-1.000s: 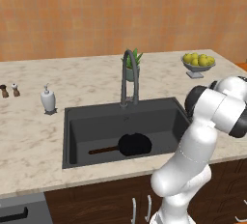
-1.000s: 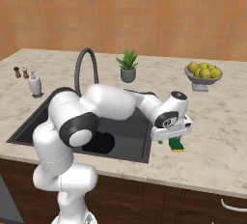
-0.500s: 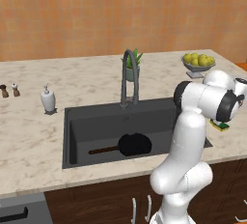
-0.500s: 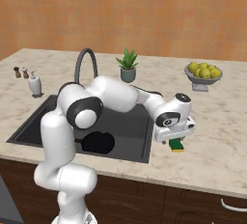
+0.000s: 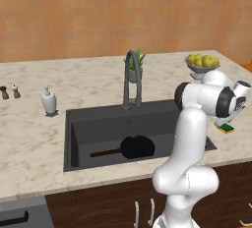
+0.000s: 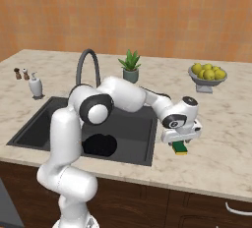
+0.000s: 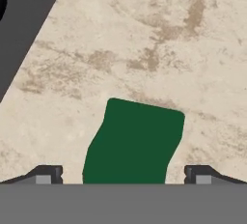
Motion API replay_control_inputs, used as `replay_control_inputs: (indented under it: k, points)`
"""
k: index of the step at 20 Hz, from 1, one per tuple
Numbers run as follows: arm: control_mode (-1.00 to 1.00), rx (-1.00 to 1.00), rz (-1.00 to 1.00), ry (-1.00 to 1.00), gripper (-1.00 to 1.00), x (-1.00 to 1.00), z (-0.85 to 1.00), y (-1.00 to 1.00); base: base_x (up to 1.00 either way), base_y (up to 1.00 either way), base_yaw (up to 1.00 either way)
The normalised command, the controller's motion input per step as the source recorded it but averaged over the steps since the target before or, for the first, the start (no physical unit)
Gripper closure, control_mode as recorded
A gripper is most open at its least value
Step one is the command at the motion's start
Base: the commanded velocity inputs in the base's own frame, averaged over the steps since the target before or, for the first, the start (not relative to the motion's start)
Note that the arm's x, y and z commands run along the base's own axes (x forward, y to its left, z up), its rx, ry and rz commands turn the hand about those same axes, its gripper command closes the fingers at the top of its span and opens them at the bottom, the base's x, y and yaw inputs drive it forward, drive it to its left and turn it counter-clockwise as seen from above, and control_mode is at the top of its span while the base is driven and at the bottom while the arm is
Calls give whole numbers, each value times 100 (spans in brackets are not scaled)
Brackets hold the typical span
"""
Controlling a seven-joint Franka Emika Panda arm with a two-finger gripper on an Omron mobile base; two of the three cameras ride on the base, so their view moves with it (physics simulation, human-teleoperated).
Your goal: Pick the pan and sponge and place them into the sink. Then turn on the water.
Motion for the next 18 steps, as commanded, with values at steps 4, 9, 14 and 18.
replay_control_inputs:
  k: [4, 9, 14, 18]
  points:
    - [-100, 0, -8, 0, -100, 12, -34, 0, 0, 0, 0]
    - [-100, 0, -7, 0, -100, 29, -39, -1, 0, 0, 0]
    - [-100, -7, -10, 0, -100, 3, -76, 2, 0, 0, 0]
    - [-100, -15, -23, 0, -100, -51, -100, 34, 0, 0, 0]
